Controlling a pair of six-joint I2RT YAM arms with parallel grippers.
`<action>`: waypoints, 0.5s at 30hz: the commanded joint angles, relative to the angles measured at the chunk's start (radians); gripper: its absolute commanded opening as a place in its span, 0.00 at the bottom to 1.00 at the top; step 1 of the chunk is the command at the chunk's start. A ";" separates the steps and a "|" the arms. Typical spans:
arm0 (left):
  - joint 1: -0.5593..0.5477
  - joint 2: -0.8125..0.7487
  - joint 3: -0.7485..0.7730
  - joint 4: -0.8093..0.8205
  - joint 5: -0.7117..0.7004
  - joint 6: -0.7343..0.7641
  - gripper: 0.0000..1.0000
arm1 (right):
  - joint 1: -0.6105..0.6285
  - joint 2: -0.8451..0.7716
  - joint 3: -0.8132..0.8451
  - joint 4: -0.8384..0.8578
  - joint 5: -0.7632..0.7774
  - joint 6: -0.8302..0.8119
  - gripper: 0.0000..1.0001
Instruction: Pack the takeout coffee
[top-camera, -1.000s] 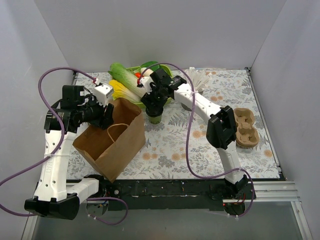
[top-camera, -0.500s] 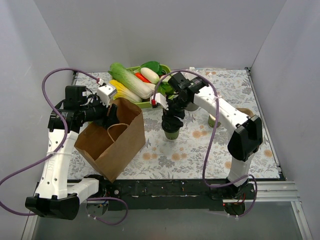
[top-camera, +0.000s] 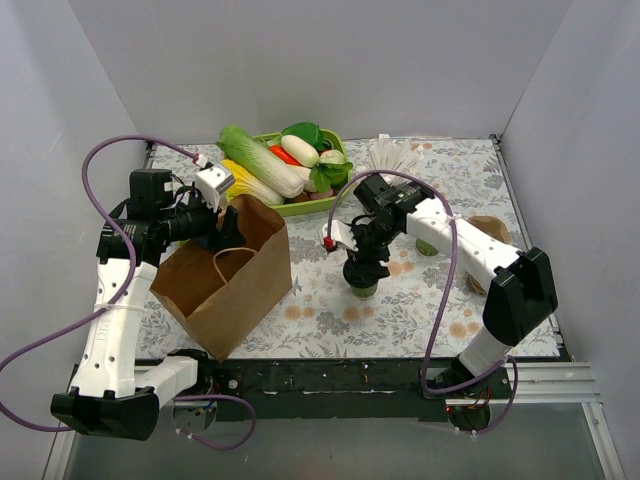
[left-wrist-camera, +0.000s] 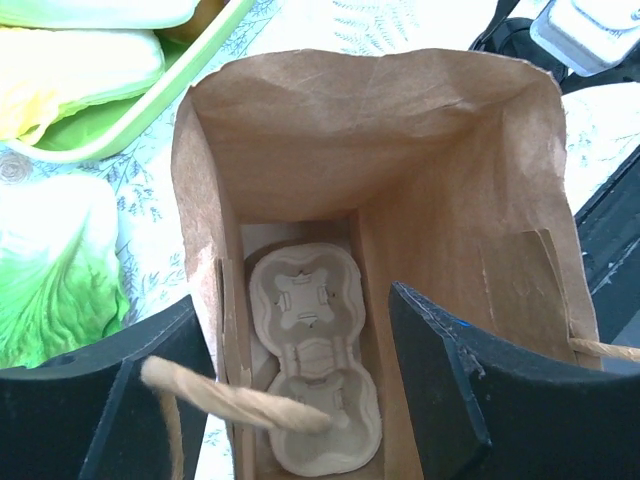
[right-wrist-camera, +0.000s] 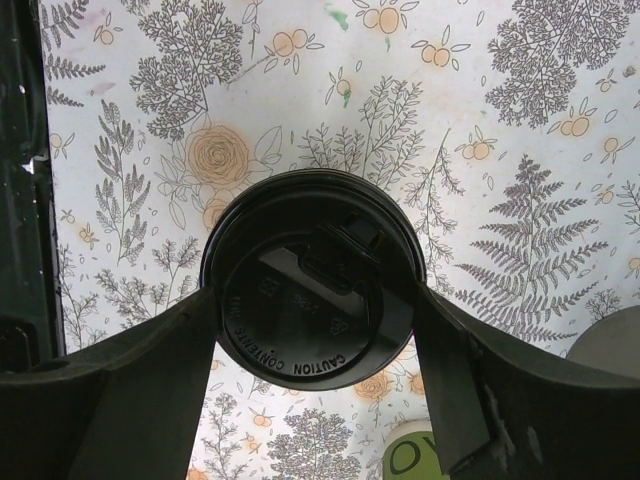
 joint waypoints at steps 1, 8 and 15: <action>0.003 -0.006 0.001 0.023 0.056 -0.027 0.66 | -0.002 -0.080 -0.042 0.066 0.017 -0.007 0.91; 0.003 -0.009 0.009 0.023 0.098 -0.032 0.68 | -0.004 -0.156 -0.065 0.055 0.032 0.061 0.97; 0.003 -0.036 0.000 0.026 0.107 -0.038 0.68 | -0.030 -0.182 -0.077 0.055 0.028 0.177 0.97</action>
